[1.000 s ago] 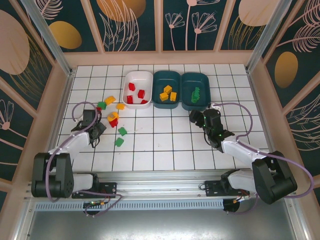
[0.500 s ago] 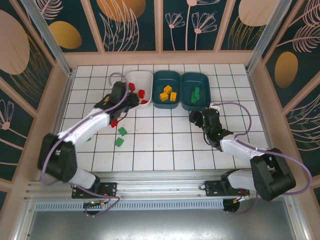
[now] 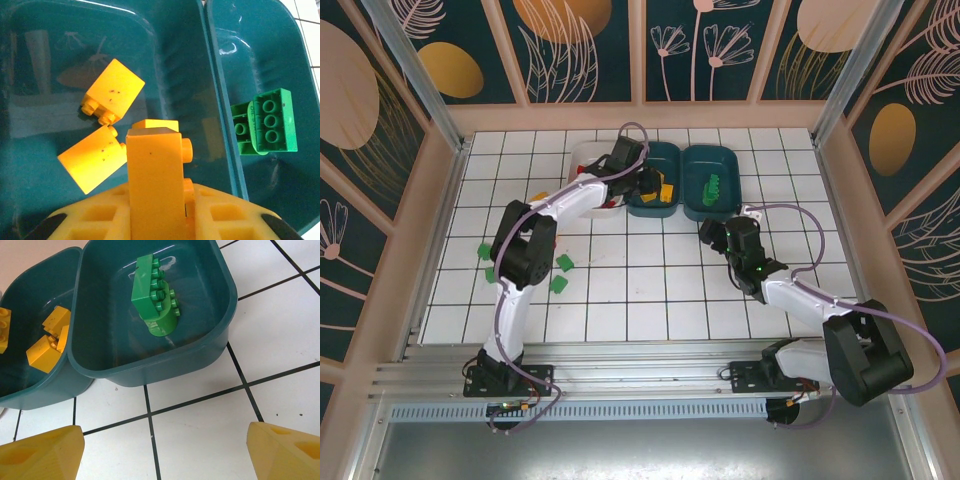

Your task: Sort the legos into containers by color

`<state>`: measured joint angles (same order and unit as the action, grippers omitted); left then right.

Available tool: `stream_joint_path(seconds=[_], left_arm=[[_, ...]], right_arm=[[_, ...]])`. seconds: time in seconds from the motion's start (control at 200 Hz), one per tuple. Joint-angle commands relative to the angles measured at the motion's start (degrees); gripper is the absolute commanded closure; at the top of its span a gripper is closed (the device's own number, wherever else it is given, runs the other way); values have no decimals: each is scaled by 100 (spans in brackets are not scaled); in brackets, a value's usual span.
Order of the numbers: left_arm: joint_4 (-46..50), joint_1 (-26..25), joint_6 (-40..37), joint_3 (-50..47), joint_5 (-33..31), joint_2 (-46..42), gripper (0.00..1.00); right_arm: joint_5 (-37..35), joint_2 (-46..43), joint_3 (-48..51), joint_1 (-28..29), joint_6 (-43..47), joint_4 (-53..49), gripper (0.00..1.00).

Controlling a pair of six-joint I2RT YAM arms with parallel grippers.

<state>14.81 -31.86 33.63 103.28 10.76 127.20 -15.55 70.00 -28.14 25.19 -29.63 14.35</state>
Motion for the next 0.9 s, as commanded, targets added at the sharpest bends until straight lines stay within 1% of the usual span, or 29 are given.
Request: stream_joint_path(seconds=[0.0,0.035,0.15,0.235,0.345,0.395,0.47,0.505,0.586,0.641,0.691,0.736,0.781,0.826,0.891], left_arm=[[267,16,-153,450,335,58,59],[336,14,-175,519,318,64,50],[488,15,-338,558,186,-171,33],[540,18,-426,422,-42,-529,28],[523,32,-445,-46,-512,-1219,26],[419,60,-391,-435,-823,-1655,25],[209,183,-152,-1406,-1334,-2361,22],[101,294,45,-1887,-1471,-2763,20],[-149,803,713,-3082,-1554,-3806,19],[-141,1318,1259,-3886,-1593,-4523,18],[107,1824,1677,-4513,-1743,-5152,13],[488,2291,1975,-4993,-2012,-5680,7],[819,2735,2057,-5339,-2233,-6152,4],[1111,3146,2042,-5587,-2403,-6512,4],[1449,3707,1970,-5801,-2288,-6792,2]], right_arm=[[-224,-118,-86,31,80,18,14],[-233,-115,-86,32,85,25,14],[-264,-100,-86,35,89,16,14],[-253,-99,-85,32,89,15,14],[-230,-123,-77,32,72,24,14],[-214,-124,-69,34,71,33,14],[-191,-135,-52,39,65,55,14],[-181,-140,-51,39,67,60,14],[-168,-131,-25,43,54,101,14],[-144,-104,-17,40,54,141,14],[-136,-58,-30,47,54,146,14],[-106,-29,-72,48,53,96,14],[-85,-33,-86,61,54,86,14],[-82,-71,-62,57,54,109,14],[-53,-117,-30,68,54,153,13]])
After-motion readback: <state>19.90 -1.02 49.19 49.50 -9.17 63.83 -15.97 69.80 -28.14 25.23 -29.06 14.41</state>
